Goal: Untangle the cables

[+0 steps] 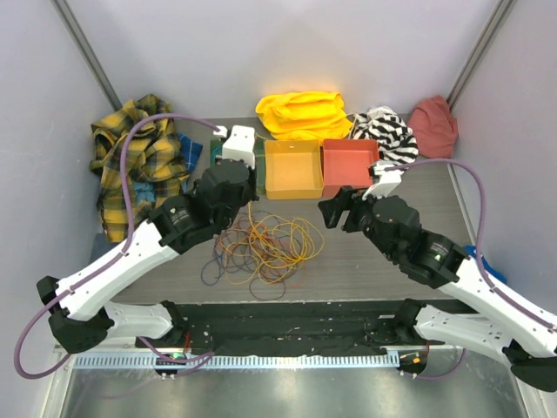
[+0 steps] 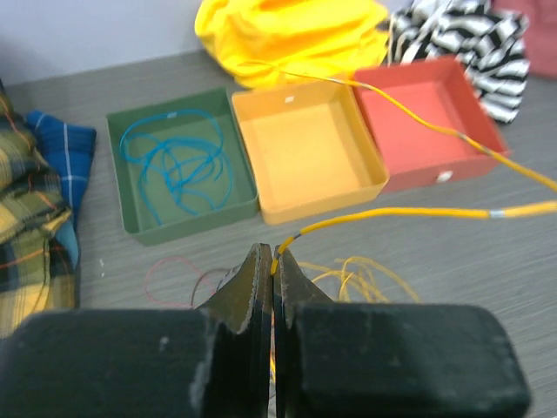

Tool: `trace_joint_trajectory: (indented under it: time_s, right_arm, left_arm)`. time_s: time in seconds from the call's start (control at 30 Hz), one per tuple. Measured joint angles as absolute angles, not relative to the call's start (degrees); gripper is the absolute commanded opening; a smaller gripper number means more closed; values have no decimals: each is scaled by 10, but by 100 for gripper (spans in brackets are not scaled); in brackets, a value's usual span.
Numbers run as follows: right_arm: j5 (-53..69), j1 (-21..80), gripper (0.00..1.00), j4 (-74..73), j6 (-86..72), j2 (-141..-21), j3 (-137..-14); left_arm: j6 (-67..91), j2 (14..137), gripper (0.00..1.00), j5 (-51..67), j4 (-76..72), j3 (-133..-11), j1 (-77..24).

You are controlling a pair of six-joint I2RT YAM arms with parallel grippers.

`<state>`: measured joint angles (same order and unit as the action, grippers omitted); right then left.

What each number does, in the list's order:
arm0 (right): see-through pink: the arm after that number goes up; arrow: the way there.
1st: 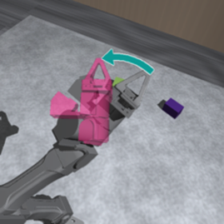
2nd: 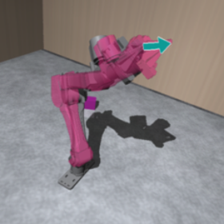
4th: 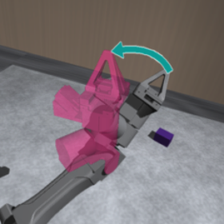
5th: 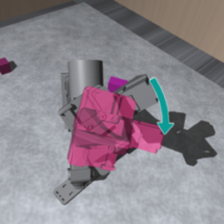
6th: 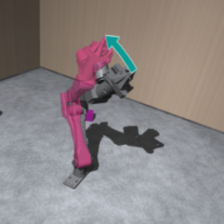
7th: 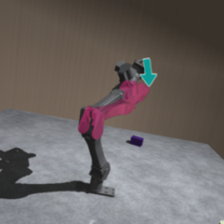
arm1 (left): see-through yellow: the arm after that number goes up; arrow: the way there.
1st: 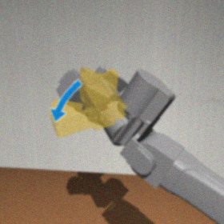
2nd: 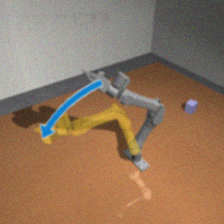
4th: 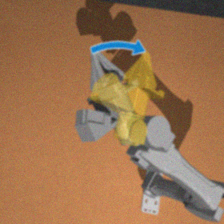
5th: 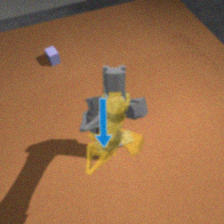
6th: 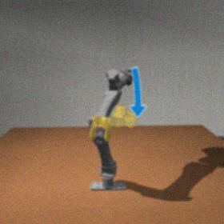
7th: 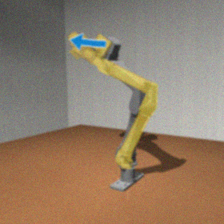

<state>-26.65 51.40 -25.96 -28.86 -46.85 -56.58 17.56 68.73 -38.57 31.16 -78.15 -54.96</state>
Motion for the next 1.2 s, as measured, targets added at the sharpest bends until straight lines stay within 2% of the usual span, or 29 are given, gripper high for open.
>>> trace_joint_trajectory:
  time_s: [0.3, 0.53, 0.63, 0.73, 1.03, 1.2]
  right_arm:
    - [-161, 526, 78, -136, -297, -518, -499]
    - [-128, 535, 78, -6, -294, -557, -493]
    - [-128, 536, 74, 40, -291, -558, -476]
    - [-127, 536, 69, 60, -286, -576, -477]
    - [-110, 571, 69, 58, -287, -585, -409]
    - [-111, 593, 62, 51, -288, -586, -386]
  left_arm:
    - [176, 751, 0, -352, 321, -916, -550]
    - [194, 771, 0, -281, 319, -930, -550]
    - [206, 778, 0, -249, 315, -932, -550]
    - [210, 785, 0, -230, 315, -941, -550]
    - [208, 787, 0, -225, 316, -952, -550]
    - [208, 787, 0, -225, 316, -952, -550]
